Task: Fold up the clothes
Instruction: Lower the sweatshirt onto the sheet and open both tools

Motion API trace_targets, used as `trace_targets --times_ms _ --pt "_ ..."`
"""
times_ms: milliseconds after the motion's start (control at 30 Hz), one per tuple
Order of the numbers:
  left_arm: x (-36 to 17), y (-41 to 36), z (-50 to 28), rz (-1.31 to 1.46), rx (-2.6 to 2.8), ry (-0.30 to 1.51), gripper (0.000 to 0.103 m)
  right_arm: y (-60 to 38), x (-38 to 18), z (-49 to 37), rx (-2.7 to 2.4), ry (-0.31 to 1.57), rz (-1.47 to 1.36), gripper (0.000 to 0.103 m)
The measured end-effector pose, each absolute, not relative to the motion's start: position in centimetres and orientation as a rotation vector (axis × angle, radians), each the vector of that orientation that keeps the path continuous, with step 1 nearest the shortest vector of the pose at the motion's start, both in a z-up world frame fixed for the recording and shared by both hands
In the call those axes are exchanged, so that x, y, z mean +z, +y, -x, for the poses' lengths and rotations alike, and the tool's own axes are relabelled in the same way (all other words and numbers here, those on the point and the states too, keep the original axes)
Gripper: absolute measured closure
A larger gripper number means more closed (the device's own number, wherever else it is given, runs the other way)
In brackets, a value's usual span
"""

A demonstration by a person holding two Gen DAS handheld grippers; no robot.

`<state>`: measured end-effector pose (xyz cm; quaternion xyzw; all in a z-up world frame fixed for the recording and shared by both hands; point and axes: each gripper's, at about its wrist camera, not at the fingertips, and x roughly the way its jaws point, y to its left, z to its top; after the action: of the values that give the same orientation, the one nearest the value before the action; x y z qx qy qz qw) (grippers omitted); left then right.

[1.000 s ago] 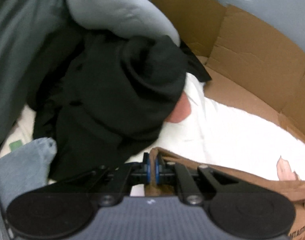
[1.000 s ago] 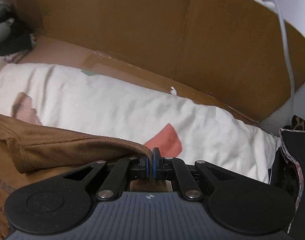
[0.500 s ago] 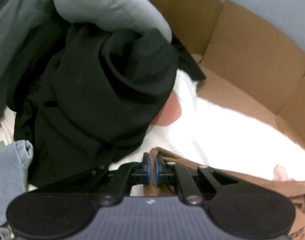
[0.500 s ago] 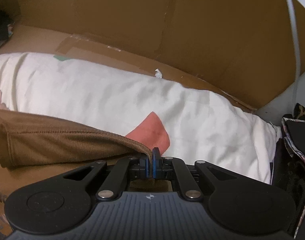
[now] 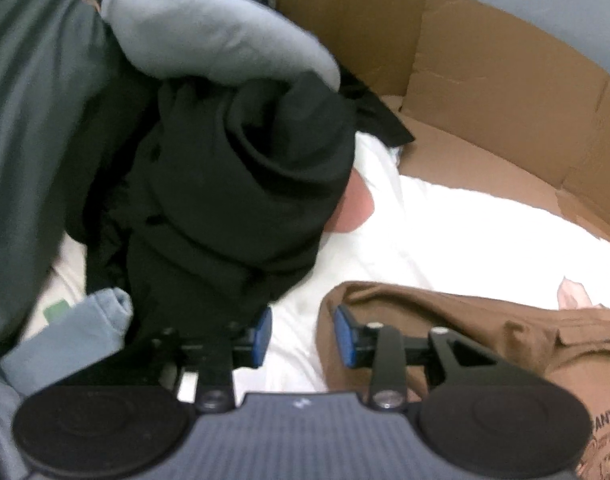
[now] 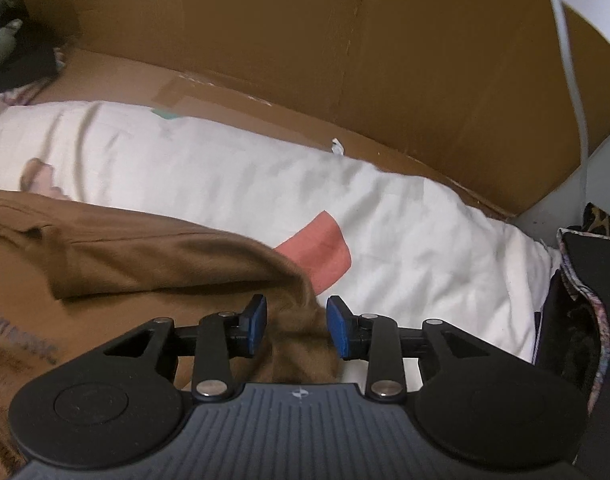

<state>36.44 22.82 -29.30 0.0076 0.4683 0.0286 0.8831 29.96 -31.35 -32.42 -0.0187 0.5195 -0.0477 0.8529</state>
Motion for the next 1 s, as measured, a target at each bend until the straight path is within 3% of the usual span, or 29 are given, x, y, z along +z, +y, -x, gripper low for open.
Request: trace_targets --times_ms 333,733,1000 --pt "-27.6 17.9 -35.6 0.043 -0.072 0.985 0.064 -28.4 -30.0 -29.6 0.005 0.965 0.101 0.062" --pt "-30.3 11.0 -34.5 0.073 -0.182 1.027 0.045 -23.7 -31.6 -31.1 0.205 0.925 0.214 0.062" --pt "-32.6 7.5 -34.8 -0.014 -0.215 1.046 0.043 -21.0 -33.2 -31.6 0.327 0.908 0.373 0.049"
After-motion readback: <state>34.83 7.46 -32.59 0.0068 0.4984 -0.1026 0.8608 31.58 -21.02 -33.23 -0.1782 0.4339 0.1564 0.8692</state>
